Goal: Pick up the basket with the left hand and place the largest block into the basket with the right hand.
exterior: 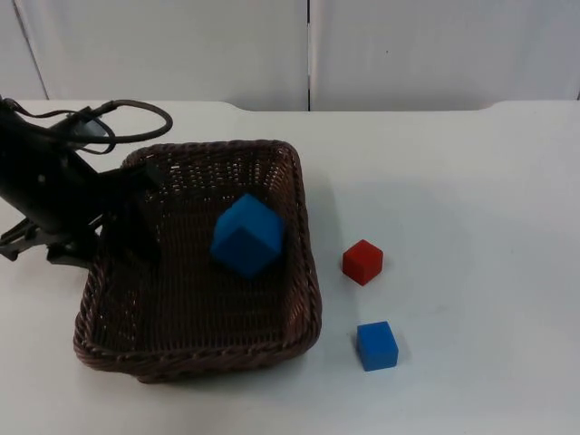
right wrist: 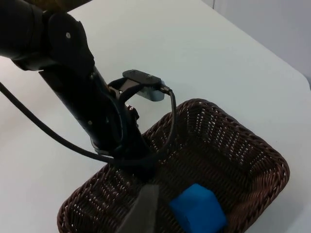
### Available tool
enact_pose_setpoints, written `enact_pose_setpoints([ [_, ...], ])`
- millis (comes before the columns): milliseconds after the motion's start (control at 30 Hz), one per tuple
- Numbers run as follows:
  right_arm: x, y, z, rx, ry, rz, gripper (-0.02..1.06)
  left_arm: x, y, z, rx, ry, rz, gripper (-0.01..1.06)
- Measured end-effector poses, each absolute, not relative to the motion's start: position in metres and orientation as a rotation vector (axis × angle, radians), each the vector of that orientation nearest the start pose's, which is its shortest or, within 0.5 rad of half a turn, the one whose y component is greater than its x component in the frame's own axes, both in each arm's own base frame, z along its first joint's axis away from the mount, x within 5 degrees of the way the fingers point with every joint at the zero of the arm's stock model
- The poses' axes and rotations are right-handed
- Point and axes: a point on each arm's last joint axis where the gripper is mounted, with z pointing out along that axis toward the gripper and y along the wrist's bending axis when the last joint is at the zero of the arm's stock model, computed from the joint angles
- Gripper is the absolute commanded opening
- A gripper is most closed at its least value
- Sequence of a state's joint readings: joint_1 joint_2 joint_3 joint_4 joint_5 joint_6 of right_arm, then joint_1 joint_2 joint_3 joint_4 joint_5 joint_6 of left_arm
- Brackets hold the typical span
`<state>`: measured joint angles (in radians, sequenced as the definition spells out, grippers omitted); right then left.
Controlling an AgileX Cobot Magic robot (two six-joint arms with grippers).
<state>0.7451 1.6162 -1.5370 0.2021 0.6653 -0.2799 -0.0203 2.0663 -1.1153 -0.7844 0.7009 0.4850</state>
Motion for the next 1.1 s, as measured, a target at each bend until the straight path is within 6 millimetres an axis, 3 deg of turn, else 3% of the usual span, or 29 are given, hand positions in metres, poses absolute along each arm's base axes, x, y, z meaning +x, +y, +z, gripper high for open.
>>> enact_pose_setpoints([
  [133,0.267,0.262,0.373,-1.008,2.017,0.478,0.85,0.360,-0.050,0.098,-0.151,2.930,-0.743,0.71],
  [333,0.267,0.262,0.373,-1.008,2.017,0.478,0.85,0.361,-0.049,0.111,-0.128,2.898,-0.730,0.72],
  [600,0.266,0.260,0.376,-1.004,2.007,0.480,0.85,0.357,-0.046,0.156,-0.006,2.801,-0.654,0.72],
  [900,0.252,0.246,0.406,-0.966,1.911,0.487,0.85,0.343,-0.045,0.217,0.076,2.669,-0.607,0.72],
  [1100,0.247,0.242,0.413,-0.966,1.903,0.490,0.85,0.331,-0.045,0.245,0.110,2.610,-0.593,0.72],
])
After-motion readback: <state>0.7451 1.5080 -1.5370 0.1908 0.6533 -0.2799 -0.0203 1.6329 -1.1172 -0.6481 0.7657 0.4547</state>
